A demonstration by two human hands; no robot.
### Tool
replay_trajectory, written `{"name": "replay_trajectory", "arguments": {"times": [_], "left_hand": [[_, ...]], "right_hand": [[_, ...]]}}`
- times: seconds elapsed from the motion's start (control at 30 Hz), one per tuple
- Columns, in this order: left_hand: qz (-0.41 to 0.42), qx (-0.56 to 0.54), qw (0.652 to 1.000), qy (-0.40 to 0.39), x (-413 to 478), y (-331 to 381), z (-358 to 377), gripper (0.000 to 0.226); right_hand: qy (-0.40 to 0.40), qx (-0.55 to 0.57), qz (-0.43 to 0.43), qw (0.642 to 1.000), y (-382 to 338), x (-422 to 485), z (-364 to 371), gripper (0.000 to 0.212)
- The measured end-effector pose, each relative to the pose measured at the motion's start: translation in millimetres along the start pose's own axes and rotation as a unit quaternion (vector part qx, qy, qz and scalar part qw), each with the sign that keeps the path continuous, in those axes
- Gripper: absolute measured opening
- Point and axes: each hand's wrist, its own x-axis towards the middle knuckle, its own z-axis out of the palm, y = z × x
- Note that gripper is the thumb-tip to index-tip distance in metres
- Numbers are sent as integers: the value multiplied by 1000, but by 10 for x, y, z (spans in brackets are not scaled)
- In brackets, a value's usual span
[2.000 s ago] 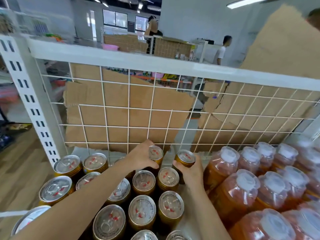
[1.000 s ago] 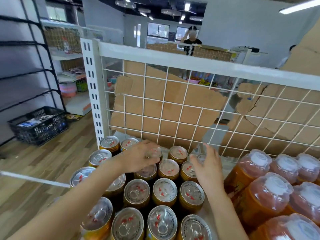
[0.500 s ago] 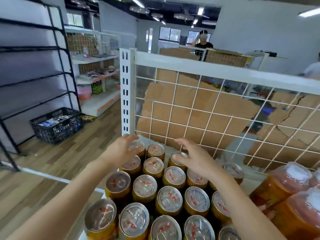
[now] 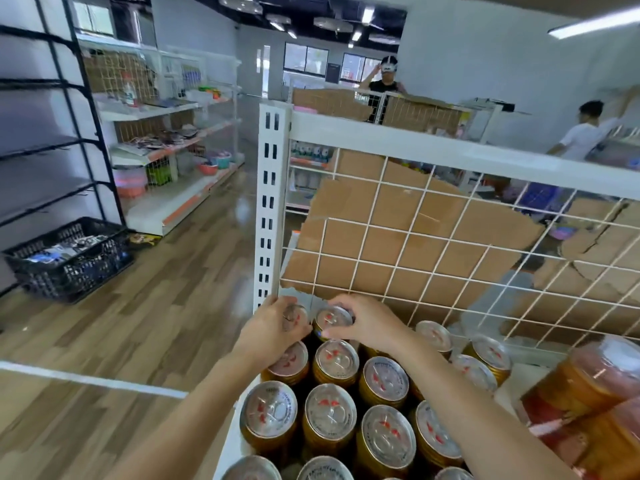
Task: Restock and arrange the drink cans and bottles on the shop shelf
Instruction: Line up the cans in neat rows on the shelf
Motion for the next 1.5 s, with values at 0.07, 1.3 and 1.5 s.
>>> {"name": "replay_trajectory", "arguments": {"times": [0.07, 1.3, 1.5], "left_hand": [[3, 6, 1000, -3, 23, -10, 0, 60], [187, 361, 900, -158, 505, 135, -286, 52], [204, 406, 875, -167, 531, 179, -332, 54]], "right_hand": [[-2, 8, 5, 1000, 5, 31, 1, 67], [-6, -127, -152, 980, 159, 340, -59, 60], [48, -167, -135, 975, 89, 293, -1, 56]]}}
